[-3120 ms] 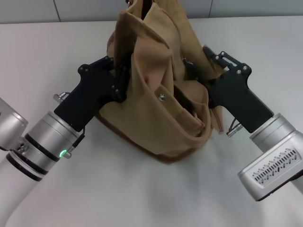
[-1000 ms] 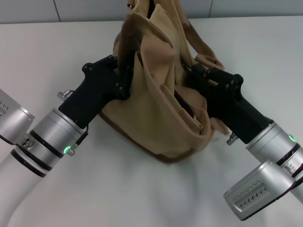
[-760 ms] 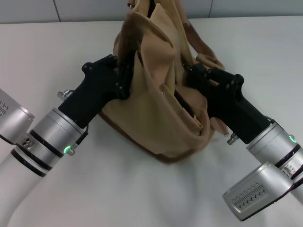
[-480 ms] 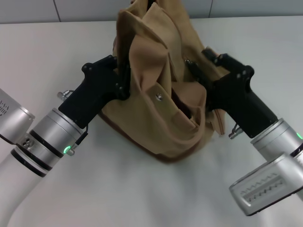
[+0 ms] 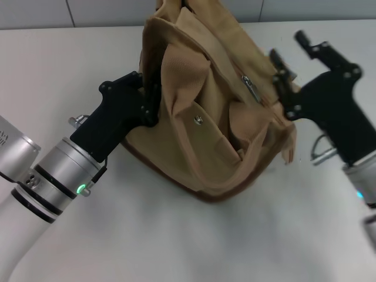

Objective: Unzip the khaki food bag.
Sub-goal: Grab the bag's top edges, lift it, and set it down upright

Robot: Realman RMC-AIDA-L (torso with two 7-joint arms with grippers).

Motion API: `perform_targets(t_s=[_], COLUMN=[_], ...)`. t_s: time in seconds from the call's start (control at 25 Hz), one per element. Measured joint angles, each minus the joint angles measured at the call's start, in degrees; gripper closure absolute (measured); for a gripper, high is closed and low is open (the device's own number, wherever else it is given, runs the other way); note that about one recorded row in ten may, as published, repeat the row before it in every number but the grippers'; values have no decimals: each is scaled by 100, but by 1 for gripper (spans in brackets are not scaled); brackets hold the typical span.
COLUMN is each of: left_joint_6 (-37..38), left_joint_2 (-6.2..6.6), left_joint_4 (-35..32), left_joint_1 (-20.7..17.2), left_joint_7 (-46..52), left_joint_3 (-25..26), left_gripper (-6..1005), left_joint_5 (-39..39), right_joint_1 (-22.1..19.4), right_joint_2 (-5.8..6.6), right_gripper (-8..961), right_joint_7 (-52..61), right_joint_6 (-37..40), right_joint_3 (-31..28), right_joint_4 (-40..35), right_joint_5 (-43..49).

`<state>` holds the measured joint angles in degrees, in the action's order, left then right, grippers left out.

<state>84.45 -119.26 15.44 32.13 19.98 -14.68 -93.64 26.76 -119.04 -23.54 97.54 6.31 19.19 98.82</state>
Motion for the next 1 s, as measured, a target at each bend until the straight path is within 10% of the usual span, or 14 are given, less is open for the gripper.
perform_targets(t_s=[0.52,1.0], left_joint_6=[180,188], left_joint_2=[0,8], left_joint_4=[-53,-97], left_joint_1=[-100,-60], left_joint_7=[245,250], left_joint_3=[-36,-52], left_gripper=[948,948], left_joint_5=[3,-300], right_joint_1=[-7,386], right_joint_2=[29,9], right_gripper=[575,582], right_joint_7=[7005,9790], right_joint_6=[1194,210], right_joint_3=[844,1181], right_joint_4=[-4026,-4506], right_joint_5=[1563,1572])
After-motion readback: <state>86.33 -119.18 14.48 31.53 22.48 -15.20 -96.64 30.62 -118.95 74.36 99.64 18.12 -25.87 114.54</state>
